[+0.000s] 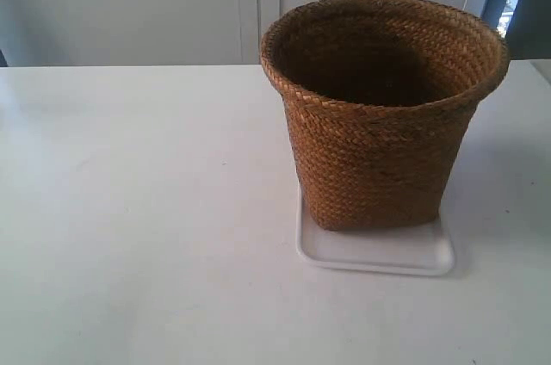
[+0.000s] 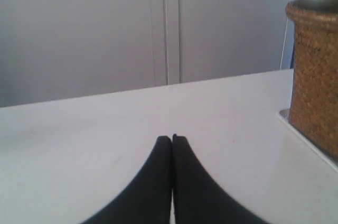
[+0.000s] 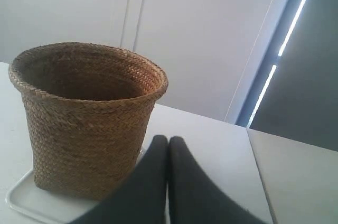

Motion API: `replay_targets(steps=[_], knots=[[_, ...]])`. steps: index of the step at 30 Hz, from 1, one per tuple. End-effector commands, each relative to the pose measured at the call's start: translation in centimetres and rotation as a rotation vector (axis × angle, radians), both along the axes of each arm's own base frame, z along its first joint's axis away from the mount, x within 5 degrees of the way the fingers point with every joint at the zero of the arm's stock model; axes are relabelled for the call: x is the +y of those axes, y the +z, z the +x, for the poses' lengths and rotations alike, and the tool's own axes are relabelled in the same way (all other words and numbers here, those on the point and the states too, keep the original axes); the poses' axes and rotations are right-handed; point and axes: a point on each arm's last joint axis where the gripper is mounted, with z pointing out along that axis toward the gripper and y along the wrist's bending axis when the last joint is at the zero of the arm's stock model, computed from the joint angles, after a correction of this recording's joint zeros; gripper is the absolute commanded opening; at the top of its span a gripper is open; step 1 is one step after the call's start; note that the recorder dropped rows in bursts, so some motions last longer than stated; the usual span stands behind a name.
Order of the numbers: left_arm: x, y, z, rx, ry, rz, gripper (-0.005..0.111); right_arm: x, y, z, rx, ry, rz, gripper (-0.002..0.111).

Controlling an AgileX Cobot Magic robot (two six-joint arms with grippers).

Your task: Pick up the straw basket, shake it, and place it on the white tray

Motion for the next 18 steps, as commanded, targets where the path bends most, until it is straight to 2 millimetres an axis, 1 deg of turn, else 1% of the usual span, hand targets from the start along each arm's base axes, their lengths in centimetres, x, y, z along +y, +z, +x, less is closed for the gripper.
replay_targets(steps=[1,18], knots=[[0.00,-0.06,-0.38,-0.025,-0.007,-0.029,0.000,-0.01,-0.10,0.06,0.000,-0.005,-0.009,0.000],[0.00,-0.07,-0.38,-0.026,-0.007,-0.025,0.000,-0.01,-0.10,0.08,-0.002,-0.005,-0.003,0.000]])
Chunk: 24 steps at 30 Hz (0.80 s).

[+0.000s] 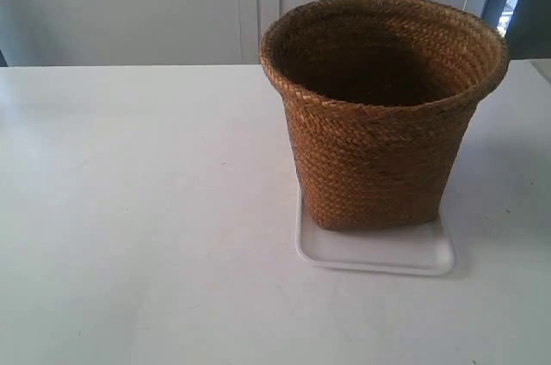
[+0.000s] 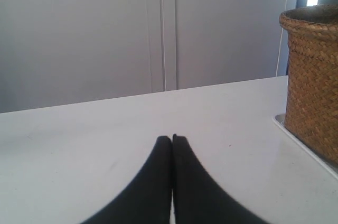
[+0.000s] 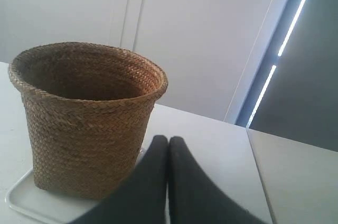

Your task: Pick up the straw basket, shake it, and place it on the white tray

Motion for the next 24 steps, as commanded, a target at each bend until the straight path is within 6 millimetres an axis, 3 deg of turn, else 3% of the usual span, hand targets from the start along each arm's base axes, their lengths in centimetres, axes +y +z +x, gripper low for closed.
replay_targets(steps=[1,24], knots=[[0.02,-0.10,-0.02,0.002,0.002,-0.018,0.000,-0.01,-0.10,0.08,-0.002,-0.005,-0.003,0.000],[0.02,-0.10,-0.02,0.002,0.002,-0.018,0.000,-0.02,-0.02,0.08,-0.011,-0.006,-0.002,0.000]])
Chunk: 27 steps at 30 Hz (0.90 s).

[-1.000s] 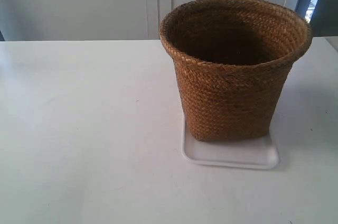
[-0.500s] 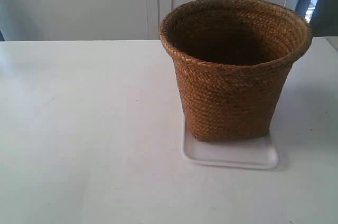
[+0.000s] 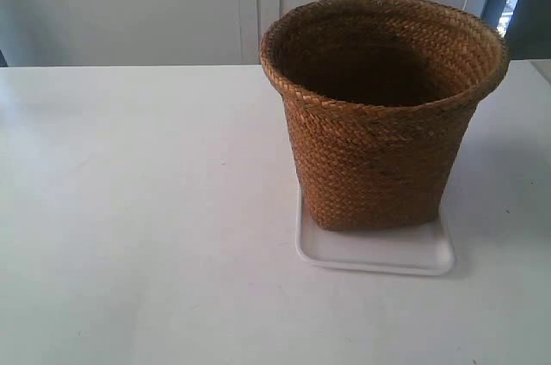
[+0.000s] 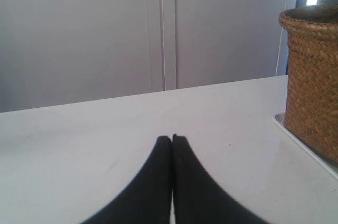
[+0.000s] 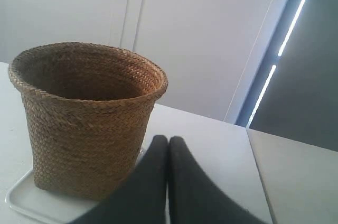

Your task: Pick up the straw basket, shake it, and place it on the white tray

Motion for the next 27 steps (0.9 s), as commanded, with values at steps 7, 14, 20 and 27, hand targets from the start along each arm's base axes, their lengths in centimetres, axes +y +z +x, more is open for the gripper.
replay_targets(steps=[7,14,20,27], knots=[[0.0,-0.1,0.0,0.000,0.003,-0.019,0.000,0.2,-3.2,4.2,-0.112,-0.002,-0.071,0.000],[0.0,-0.1,0.0,0.000,0.003,-0.019,0.000,1.0,-13.1,9.1,-0.214,0.067,0.110,0.000],[0.0,-0.1,0.0,0.000,0.003,-0.019,0.000,0.9,-14.8,9.3,-0.082,0.047,0.165,0.000],[0.0,-0.1,0.0,0.000,0.003,-0.019,0.000,0.9,-14.8,9.3,-0.077,0.046,0.168,0.000]])
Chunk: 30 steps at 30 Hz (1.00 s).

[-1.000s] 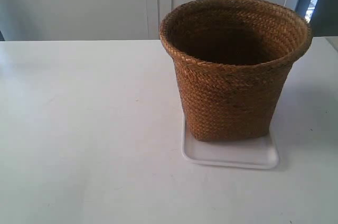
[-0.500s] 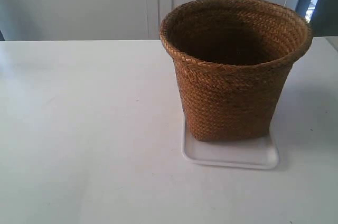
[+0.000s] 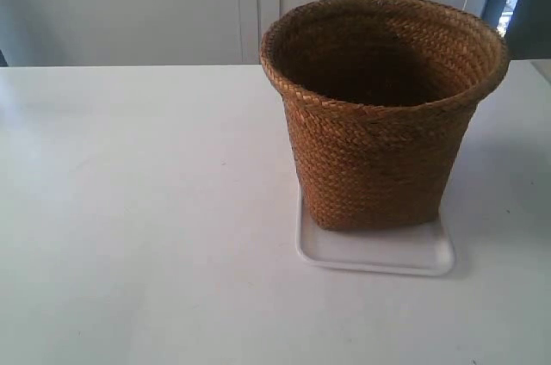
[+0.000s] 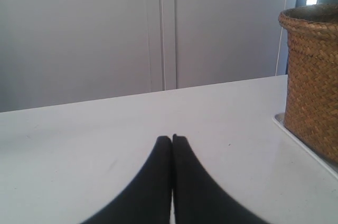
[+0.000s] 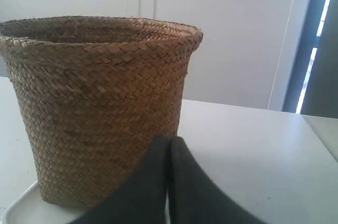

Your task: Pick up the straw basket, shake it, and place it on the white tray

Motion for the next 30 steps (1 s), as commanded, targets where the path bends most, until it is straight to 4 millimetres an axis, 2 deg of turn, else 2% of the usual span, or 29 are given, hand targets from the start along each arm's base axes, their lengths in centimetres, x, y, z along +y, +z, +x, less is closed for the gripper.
replay_targets(steps=[1,22,25,30], knots=[[0.05,-0.07,-0.02,-0.001,0.005,-0.019,0.000,-0.02,-0.26,-0.01,0.007,-0.002,0.012,0.000],[0.05,-0.07,-0.02,-0.003,0.005,-0.012,0.000,-0.02,-0.26,-0.01,0.007,-0.002,0.012,0.000],[0.05,-0.11,-0.01,-0.022,0.015,0.127,0.000,-0.02,-0.26,-0.01,0.007,-0.002,0.012,0.000],[0.11,-0.94,0.00,0.061,0.037,0.189,0.000,-0.02,-0.26,-0.01,0.007,-0.002,0.012,0.000]])
